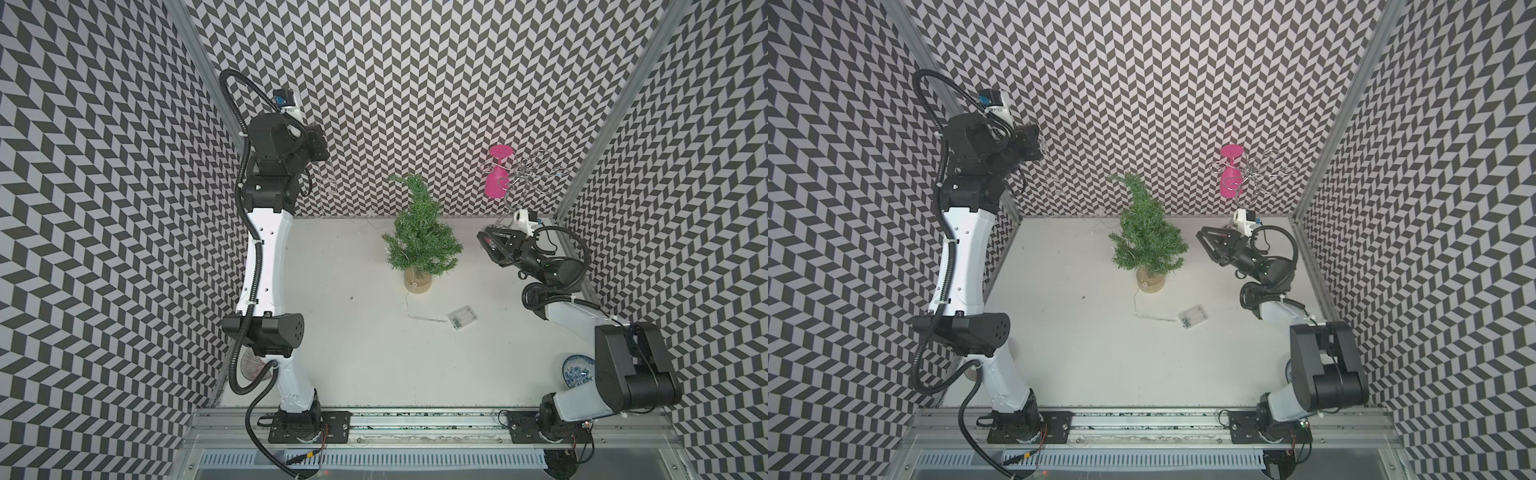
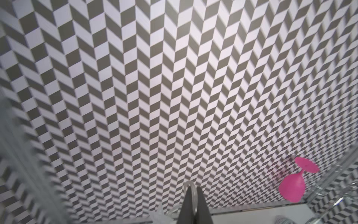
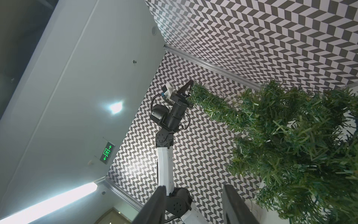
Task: Wrap string light around the christmas tree
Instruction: Pick up the light string from the center of the board, then adjust the Christmas tree at the center of the board.
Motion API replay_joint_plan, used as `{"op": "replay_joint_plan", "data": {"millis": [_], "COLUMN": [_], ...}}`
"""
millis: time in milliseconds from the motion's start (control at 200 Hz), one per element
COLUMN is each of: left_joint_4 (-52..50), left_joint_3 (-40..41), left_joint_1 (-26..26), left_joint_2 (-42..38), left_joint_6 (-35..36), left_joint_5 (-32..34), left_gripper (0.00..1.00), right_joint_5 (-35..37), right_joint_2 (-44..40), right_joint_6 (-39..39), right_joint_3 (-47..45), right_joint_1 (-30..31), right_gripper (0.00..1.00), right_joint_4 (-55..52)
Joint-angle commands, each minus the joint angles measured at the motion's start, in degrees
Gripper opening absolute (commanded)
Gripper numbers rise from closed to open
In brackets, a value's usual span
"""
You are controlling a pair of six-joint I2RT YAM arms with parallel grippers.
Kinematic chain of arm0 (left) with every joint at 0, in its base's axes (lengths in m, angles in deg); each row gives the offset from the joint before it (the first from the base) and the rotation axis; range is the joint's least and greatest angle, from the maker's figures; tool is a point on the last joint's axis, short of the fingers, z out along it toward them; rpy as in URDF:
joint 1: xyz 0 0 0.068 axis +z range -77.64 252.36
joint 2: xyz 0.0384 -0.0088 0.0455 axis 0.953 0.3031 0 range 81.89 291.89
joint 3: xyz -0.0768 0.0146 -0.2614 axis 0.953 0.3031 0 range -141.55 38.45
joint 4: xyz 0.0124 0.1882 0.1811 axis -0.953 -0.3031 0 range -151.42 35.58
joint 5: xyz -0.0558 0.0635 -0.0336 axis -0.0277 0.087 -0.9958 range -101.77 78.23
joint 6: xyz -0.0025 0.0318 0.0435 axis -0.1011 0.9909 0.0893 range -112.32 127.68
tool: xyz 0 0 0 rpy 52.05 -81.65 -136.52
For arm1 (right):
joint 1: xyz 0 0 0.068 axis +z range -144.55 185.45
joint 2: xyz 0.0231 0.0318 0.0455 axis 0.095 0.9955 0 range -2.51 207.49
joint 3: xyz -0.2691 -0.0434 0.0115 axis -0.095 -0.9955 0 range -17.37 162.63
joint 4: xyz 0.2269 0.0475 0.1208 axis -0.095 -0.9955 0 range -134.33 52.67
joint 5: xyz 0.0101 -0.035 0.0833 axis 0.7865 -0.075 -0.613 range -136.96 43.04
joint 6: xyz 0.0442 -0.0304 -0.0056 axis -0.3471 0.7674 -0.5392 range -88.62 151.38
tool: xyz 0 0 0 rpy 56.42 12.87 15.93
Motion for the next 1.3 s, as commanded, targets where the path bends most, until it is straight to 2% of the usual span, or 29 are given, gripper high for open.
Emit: {"op": "replay_joint_plan", "data": {"millis": [0, 80, 190, 250, 320, 410, 541, 641, 766, 881, 1041, 1166, 1296], "left_joint_4": [13.3, 21.3, 29.0, 28.3, 28.0, 25.6, 21.3, 17.9, 21.0, 25.5, 32.0, 41.9, 46.3], "left_joint_3": [0.1, 0.0, -1.3, -5.3, -7.7, -6.7, -0.5, 2.2, 6.1, 7.5, 8.4, 11.2, 11.1], "left_joint_1": [0.8, 1.0, 2.1, 2.9, 4.9, 7.9, 9.1, 8.8, 8.7, 8.6, 8.5, 8.4, 8.0], "left_joint_2": [1.5, 1.5, 1.3, 2.3, 2.7, 1.7, -2.5, -5.4, -8.2, -9.1, -9.9, -9.7, -9.1], "left_joint_6": [-13.0, -17.0, -22.7, -23.2, -23.7, -25.0, -21.2, -17.1, -19.8, -24.4, -32.1, -41.6, -45.9], "left_joint_5": [-9.4, -12.0, -12.4, -12.9, -17.8, -26.7, -36.0, -36.9, -39.7, -43.0, -46.4, -49.8, -51.0], "left_gripper": [0.0, 0.0, 0.0, 0.0, 0.0, 0.0, 0.0, 0.0, 0.0, 0.0, 0.0, 0.0, 0.0], "right_joint_5": [-2.7, -3.0, -2.7, -2.6, -2.7, -2.1, -1.2, 1.0, 6.7, 10.1, 11.2, 11.7, 12.4], "right_joint_2": [-2.8, -4.2, -5.8, -6.4, -6.9, -7.5, -7.2, -6.6, -5.0, -0.2, 8.0, 14.9, 25.3], "right_joint_6": [6.7, 10.5, 15.4, 18.1, 21.8, 26.7, 32.2, 38.7, 52.4, 65.2, 77.0, 83.4, 88.8], "right_joint_3": [1.6, 2.4, 4.8, 6.9, 9.7, 13.6, 19.1, 24.6, 35.2, 45.7, 55.4, 61.9, 76.6], "right_joint_1": [-0.3, -0.3, -0.3, -0.3, -0.3, -0.3, -0.2, 0.2, 2.9, 6.9, 12.7, 17.9, 22.7], "right_gripper": [0.49, 0.5, 0.5, 0.51, 0.51, 0.52, 0.52, 0.53, 0.54, 0.55, 0.56, 0.57, 0.56], "right_joint_4": [-7.6, -13.0, -20.5, -25.0, -30.8, -38.1, -45.2, -51.3, -61.0, -66.8, -65.9, -61.1, -66.0]}}
